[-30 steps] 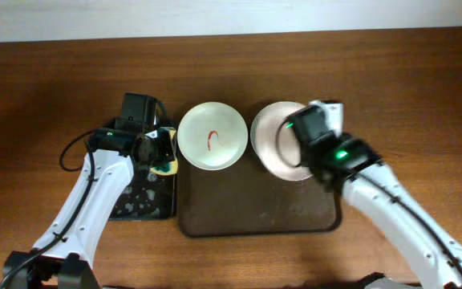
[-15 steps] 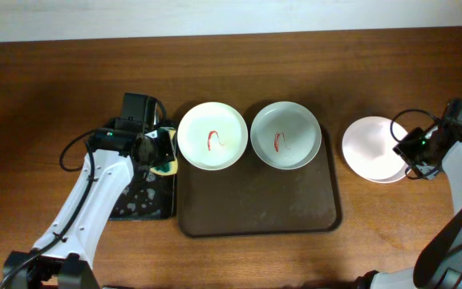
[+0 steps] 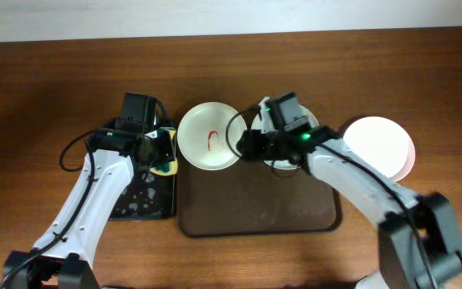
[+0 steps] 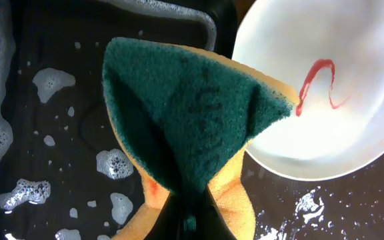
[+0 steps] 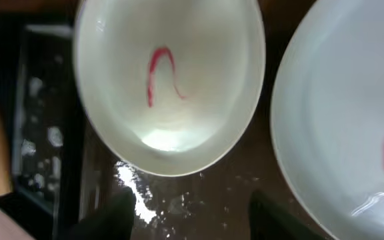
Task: Clean dirty plates on tray and stack at the side
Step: 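Reach right gripper to the left plate and grip its rim, then scrub the held left plate with the sponge in left gripper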
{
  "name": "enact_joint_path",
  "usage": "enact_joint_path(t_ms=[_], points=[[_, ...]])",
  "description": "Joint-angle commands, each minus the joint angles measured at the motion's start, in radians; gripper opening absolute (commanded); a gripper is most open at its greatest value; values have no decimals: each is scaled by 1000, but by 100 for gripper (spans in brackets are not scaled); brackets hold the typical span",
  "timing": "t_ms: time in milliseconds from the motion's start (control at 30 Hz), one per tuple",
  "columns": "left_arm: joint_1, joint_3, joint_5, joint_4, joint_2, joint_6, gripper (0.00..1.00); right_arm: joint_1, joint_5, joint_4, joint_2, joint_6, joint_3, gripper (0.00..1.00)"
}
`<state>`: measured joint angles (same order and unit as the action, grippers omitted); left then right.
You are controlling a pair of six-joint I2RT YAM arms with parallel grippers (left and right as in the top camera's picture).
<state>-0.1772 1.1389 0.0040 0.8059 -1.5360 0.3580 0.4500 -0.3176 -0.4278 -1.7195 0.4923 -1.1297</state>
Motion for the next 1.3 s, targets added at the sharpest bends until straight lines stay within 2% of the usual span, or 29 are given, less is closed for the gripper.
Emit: enact_joint_path(t_ms=[0,133,200,233,300,367,433,500,633,700,833,933,1000,1133,1267], points=[[3,7,0,-3,10,-19,0,30,41,61,-131,147,-9,56],[3,7,0,-4,10,-19,0,53,37,98,-221,201,-9,55],[3,7,0,-4,10,-19,0,72,-13,35,-221,200,-10,52],[3,7,0,-4,10,-19,0,80,-14,-24,-221,199,-10,47],[3,7,0,-4,10,-19,0,81,-16,-116,-220,200,-10,24],[3,7,0,-3,10,-19,0,81,-39,-172,-216,197,-10,20],[3,7,0,-3,10,-19,0,80,-67,-186,-209,188,-11,21],[3,7,0,-3,10,-19,0,79,-5,-188,-161,74,-63,26],[3,7,0,-3,10,-19,0,79,330,-160,-126,-287,-223,31],[3,7,0,-3,10,-19,0,75,376,-37,-129,-430,-226,34],[3,7,1,-3,10,-19,0,45,375,171,-177,-463,-226,37],[3,7,1,-3,10,-19,0,40,375,256,-257,-462,-226,36],[3,7,1,-3,10,-18,0,40,375,264,-307,-463,-226,35],[3,7,1,-3,10,-19,0,40,337,254,-338,-462,-226,26],[3,7,1,0,10,-19,0,40,330,201,-348,-459,-216,24]])
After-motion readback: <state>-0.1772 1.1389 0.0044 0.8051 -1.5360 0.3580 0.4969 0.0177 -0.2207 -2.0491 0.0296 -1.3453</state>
